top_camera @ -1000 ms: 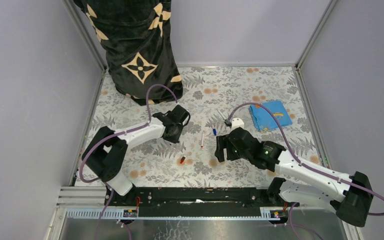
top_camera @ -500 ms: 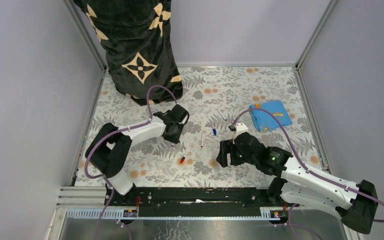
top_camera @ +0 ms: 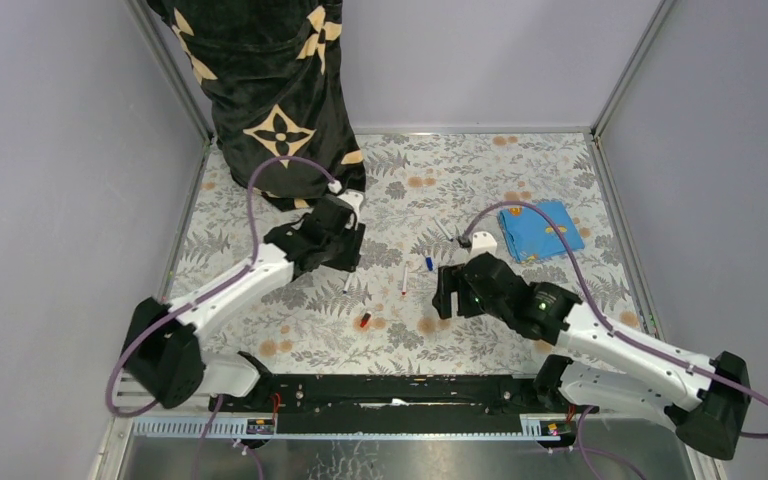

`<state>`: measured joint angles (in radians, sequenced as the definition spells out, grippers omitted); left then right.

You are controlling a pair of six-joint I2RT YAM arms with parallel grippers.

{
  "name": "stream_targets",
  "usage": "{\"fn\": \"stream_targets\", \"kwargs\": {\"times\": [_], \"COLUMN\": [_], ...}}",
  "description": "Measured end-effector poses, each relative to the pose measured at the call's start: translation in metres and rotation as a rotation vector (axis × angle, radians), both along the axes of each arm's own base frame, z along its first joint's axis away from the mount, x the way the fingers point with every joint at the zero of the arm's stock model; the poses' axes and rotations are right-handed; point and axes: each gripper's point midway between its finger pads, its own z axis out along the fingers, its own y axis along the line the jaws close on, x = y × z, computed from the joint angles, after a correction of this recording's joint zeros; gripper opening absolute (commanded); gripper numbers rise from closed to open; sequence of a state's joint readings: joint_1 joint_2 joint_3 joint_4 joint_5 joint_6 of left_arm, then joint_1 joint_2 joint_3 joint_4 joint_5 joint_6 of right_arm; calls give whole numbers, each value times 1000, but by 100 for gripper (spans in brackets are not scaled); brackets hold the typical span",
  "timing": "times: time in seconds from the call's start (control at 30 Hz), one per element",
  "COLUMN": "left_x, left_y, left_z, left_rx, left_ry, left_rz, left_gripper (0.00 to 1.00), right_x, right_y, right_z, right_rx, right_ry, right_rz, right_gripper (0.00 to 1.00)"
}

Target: Insert the pens into the pen caps

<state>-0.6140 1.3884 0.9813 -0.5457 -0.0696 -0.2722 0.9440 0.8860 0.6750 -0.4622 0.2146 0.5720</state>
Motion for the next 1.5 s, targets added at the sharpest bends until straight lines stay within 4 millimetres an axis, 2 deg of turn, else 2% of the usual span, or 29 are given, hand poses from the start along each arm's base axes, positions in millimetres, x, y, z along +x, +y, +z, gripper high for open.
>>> {"fn": "stream_targets", "kwargs": {"times": [0.13,0.23,0.3,0.37,0.47,0.6,0.73,0.97,1.17,1.33,1.5], "left_x": [-1,-10,-20,-29,-40,-43,-44,-44,-48,-51,-51], "left_y": [4,11,18,24,31,33,33,33,28,23,22], "left_z": [40,55,58,60,64,71,68,68,68,65,65], "left_rx": [-74,-110,-129,-146,-173,-198,-195,-195,-196,-190,-187], "left_ry": [-108,-162,-185,-203,-228,-254,-249,-249,-247,-239,-241], "left_rz": [10,16,20,23,32,36,36,35,14,-8,-6], "left_gripper": [55,58,61,68,69,69,68,68,68,67,67], "right_x": [23,48,66,86,118,155,196,249,259,260,261], "right_y": [8,9,9,12,15,11,3,9,8,0,-1], "right_z": [12,16,16,14,7,-10,-29,-63,-92,-111,-114], "right_rx": [-40,-73,-99,-124,-167,-227,-281,-342,-383,-398,-404], "right_ry": [-13,-8,0,17,49,89,132,197,257,314,322], "right_rz": [-29,-56,-67,-67,-50,-24,-8,69,127,157,168], "right_gripper": [81,78,76,74,71,70,70,63,59,50,44]}}
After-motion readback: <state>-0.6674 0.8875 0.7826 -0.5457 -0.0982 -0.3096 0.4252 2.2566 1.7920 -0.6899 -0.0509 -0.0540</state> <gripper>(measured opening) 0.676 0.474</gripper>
